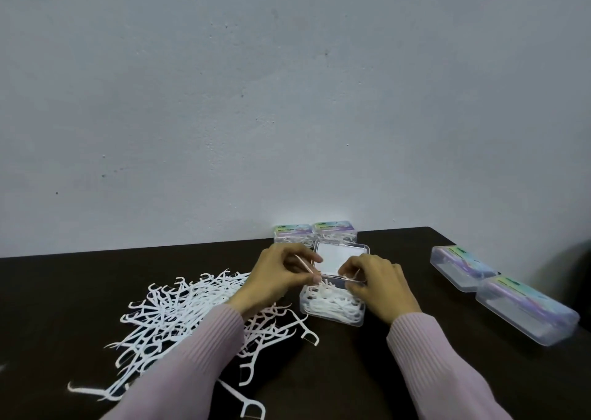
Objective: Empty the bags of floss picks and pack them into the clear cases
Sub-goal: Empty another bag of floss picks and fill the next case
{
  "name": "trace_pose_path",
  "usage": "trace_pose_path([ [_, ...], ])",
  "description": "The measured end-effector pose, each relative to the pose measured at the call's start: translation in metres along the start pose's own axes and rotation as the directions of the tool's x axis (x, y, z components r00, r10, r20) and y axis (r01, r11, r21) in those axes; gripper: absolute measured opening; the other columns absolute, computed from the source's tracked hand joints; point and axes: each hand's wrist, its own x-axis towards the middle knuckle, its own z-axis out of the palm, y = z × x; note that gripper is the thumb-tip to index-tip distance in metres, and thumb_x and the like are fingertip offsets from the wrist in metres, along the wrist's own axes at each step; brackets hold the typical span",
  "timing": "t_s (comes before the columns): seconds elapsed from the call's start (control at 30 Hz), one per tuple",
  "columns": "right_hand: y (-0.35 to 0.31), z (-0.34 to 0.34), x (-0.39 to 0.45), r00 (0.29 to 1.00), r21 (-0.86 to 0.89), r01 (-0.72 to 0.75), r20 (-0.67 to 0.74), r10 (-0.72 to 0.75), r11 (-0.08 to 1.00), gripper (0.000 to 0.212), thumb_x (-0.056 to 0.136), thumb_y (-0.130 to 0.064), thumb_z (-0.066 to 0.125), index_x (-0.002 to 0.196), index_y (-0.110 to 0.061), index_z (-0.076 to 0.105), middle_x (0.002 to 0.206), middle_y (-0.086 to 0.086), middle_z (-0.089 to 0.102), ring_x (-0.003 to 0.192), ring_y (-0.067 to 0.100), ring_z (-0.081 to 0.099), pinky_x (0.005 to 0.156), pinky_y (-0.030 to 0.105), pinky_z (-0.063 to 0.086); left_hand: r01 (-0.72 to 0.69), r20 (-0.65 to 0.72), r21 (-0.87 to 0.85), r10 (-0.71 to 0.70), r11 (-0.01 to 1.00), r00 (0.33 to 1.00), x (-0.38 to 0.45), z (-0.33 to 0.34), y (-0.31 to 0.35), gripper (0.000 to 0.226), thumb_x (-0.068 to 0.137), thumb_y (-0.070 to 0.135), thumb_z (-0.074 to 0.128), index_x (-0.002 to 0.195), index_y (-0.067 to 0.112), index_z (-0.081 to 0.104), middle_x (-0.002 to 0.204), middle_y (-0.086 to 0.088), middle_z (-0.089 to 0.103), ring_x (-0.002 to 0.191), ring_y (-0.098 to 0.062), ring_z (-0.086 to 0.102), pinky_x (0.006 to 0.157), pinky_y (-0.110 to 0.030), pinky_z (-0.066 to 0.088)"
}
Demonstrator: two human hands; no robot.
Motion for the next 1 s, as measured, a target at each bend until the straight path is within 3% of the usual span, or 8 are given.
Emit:
trace_pose_path([
  [0.07,0.0005,0.0006,-0.0003,0.999,-0.022,0.003,-0.041,-0.004,1.0,0.021,0.089,-0.021,0.06,0.108,-0.029,0.059,0.095,-0.014,0.055,0.085,0.001,0.048,0.091,0.023,0.026,0.03,0.053,-0.05,-0.027,0.998,0.998,0.0012,-0.0051,-0.0004,0.035,0.07,0.011,0.08,0.103,0.014,0.067,0.081,-0.003,0.074,0.082,-0.014,0.071,0.08,-0.019,0.051],
  [0.2,0.0002,0.0016,-0.0001,0.997,-0.062,0.012,-0.076,-0.017,0.998,0.016,0.089,-0.023,0.059,0.104,-0.029,0.062,0.089,-0.015,0.055,0.082,0.001,0.048,0.09,0.025,0.024,0.064,0.016,-0.127,-0.062,0.99,0.998,0.0024,-0.0081,-0.0032,0.031,0.073,0.015,0.078,0.103,0.015,0.067,0.081,-0.007,0.074,0.085,-0.016,0.071,0.09,-0.029,0.049],
  [0.4,-0.0006,-0.0031,0.0004,0.992,-0.049,0.038,-0.118,-0.043,0.998,0.014,0.091,-0.026,0.055,0.1,-0.031,0.063,0.087,-0.015,0.054,0.084,0.002,0.048,0.091,0.026,0.022,0.067,-0.028,-0.228,-0.075,0.971,0.997,0.003,-0.007,0.0009,0.032,0.074,0.013,0.076,0.104,0.016,0.065,0.083,-0.014,0.073,0.084,-0.015,0.07,0.083,-0.02,0.048],
  [0.53,-0.0031,-0.0056,0.0001,0.996,-0.076,0.067,-0.06,-0.072,0.995,0.016,0.088,-0.03,0.054,0.096,-0.035,0.067,0.088,-0.016,0.06,0.087,0.003,0.05,0.096,0.03,0.024,0.055,-0.069,-0.256,-0.075,0.965,0.995,0.0035,-0.0072,0.003,0.032,0.073,0.008,0.076,0.104,0.01,0.065,0.082,-0.021,0.071,0.072,-0.008,0.068,0.069,-0.009,0.046],
  [0.67,-0.0043,-0.005,0.0006,0.996,0.075,0.094,-0.005,-0.094,0.993,0.014,0.087,-0.036,0.057,0.093,-0.032,0.068,0.085,-0.018,0.059,0.082,0.0,0.051,0.099,0.032,0.027,0.069,-0.065,-0.287,-0.092,0.956,0.994,0.0036,-0.0063,0.0016,0.033,0.074,0.01,0.076,0.105,0.012,0.066,0.085,-0.017,0.073,0.079,-0.009,0.069,0.069,-0.007,0.046],
  [0.8,-0.0027,-0.001,0.003,0.993,0.121,0.113,0.026,-0.117,0.986,0.007,0.085,-0.039,0.062,0.088,-0.035,0.067,0.082,-0.02,0.061,0.084,0.002,0.056,0.101,0.037,0.034,0.085,-0.081,-0.347,-0.121,0.934,0.989,0.0031,-0.0058,0.001,0.032,0.075,0.008,0.075,0.106,0.011,0.065,0.085,-0.012,0.074,0.079,-0.007,0.069,0.07,-0.006,0.046],
  [0.9,-0.0011,0.0001,0.0046,0.994,0.258,0.095,0.021,-0.104,0.962,0.011,0.083,-0.035,0.066,0.075,-0.041,0.061,0.079,-0.018,0.064,0.082,0.004,0.059,0.096,0.041,0.041,0.117,-0.091,-0.416,-0.169,0.902,0.981,0.0044,-0.0074,-0.0019,0.034,0.075,0.008,0.074,0.108,0.011,0.065,0.088,-0.011,0.073,0.08,-0.009,0.069,0.081,-0.02,0.049],
  [1.0,-0.0022,-0.0023,0.0045,0.996,0.45,0.05,0.043,-0.078,0.892,0.015,0.083,-0.022,0.068,0.088,-0.035,0.061,0.078,-0.009,0.065,0.078,0.005,0.061,0.083,0.027,0.049,0.128,-0.115,-0.483,-0.208,0.866,0.971,0.0061,-0.0087,-0.0035,0.035,0.076,0.007,0.072,0.11,0.008,0.064,0.093,-0.015,0.07,0.08,-0.008,0.068,0.075,-0.019,0.051],
])
